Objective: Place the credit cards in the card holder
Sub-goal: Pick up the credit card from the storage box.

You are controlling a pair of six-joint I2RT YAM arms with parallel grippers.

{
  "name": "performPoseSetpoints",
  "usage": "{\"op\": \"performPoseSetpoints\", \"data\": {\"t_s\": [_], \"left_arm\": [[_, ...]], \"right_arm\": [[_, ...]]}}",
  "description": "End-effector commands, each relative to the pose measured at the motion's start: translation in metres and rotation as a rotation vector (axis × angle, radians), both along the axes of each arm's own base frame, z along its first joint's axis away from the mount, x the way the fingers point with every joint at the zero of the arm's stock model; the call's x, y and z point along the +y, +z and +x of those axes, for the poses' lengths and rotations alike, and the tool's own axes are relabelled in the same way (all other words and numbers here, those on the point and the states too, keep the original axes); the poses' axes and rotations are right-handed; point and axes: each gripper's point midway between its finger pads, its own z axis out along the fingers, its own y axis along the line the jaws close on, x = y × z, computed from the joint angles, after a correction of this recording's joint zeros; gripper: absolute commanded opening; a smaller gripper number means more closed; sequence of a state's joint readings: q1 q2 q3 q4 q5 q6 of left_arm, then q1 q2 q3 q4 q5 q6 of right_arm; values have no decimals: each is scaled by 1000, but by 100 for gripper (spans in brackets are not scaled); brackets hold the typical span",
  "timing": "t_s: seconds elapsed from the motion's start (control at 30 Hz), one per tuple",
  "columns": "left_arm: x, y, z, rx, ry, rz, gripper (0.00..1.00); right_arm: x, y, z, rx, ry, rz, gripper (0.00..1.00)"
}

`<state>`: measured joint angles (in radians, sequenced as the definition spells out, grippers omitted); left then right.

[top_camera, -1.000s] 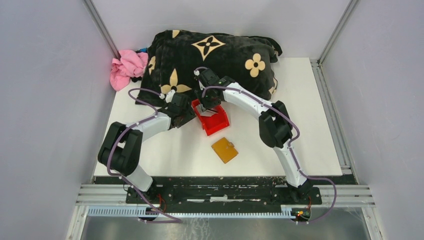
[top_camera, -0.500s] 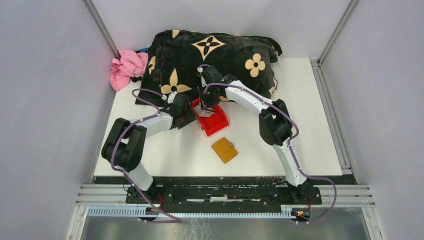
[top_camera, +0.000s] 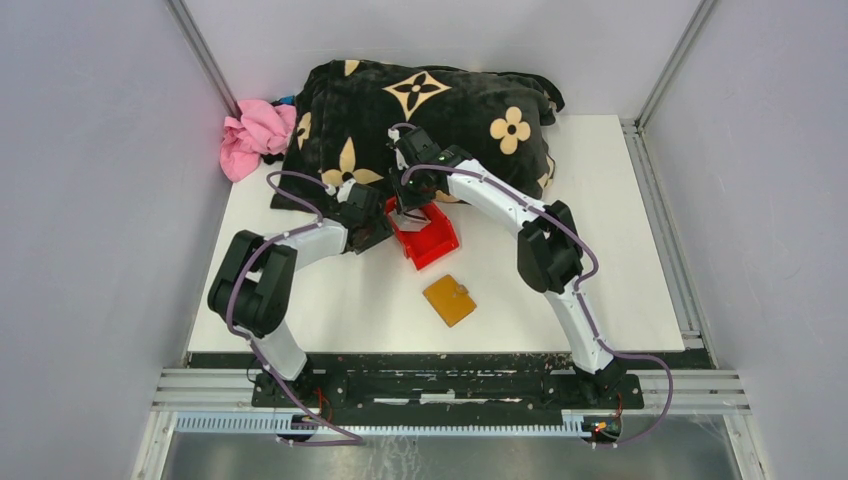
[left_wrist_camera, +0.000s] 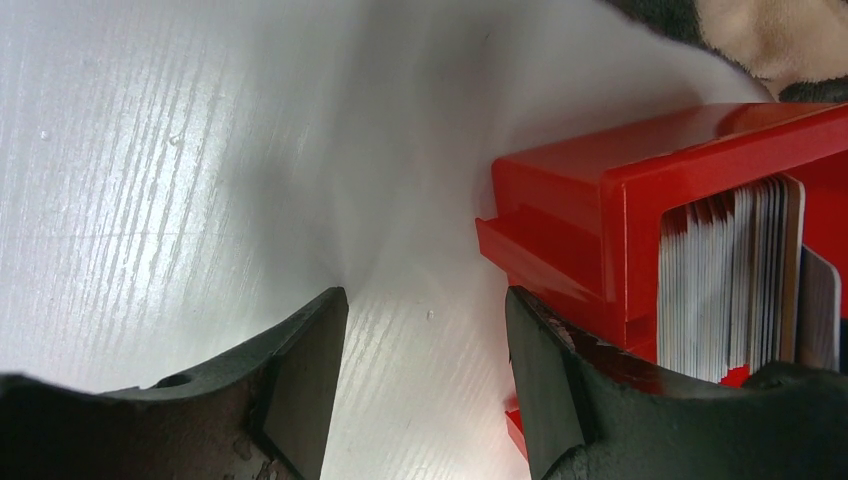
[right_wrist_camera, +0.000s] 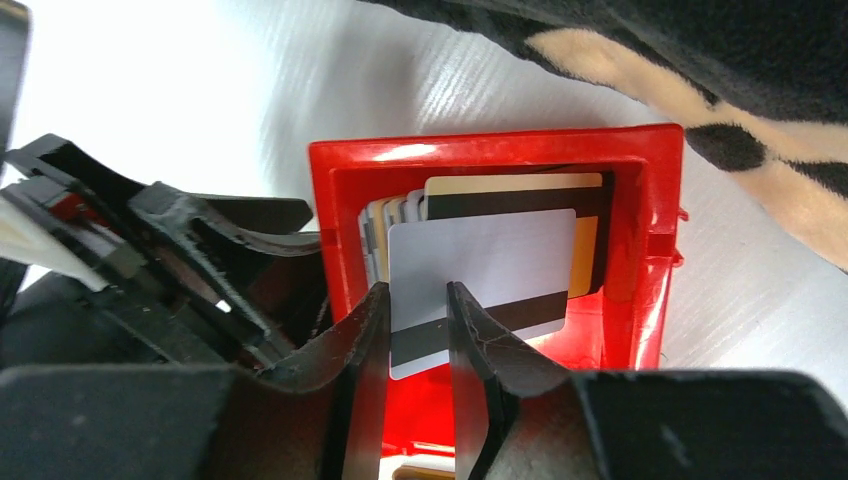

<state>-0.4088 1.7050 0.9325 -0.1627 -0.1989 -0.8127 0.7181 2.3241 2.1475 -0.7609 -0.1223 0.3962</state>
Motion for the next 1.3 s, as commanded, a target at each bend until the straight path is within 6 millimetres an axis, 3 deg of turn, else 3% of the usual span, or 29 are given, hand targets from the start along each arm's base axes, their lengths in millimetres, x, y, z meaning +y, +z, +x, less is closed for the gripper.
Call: {"op": "performPoseSetpoints", "data": {"t_s": [0.0,0.23,0.43,0.63,1.07,1.27], "left_arm": [[-15,19,23,-79,-48,-34,67],[-15,20,24,-83,-51,-32,67],[-15,22,25,-92,-48,-34,67],[-16,24,26,-99,-52,-40,67],[-23,43,54,-128,-82,1,67],[-10,55,46,-130,-28,30,68]], "right_arm": [[27,38,-15,-32,50,81,31],[14,36,-14,-61,34,29,19],[-8,59,-3,-190,-1,-75,12],[-33,68,6,-267,-36,-192,2],[-80,104,1,-378,-120,-256,1],[-92,127,-12,-393,-121,-222,1]]}}
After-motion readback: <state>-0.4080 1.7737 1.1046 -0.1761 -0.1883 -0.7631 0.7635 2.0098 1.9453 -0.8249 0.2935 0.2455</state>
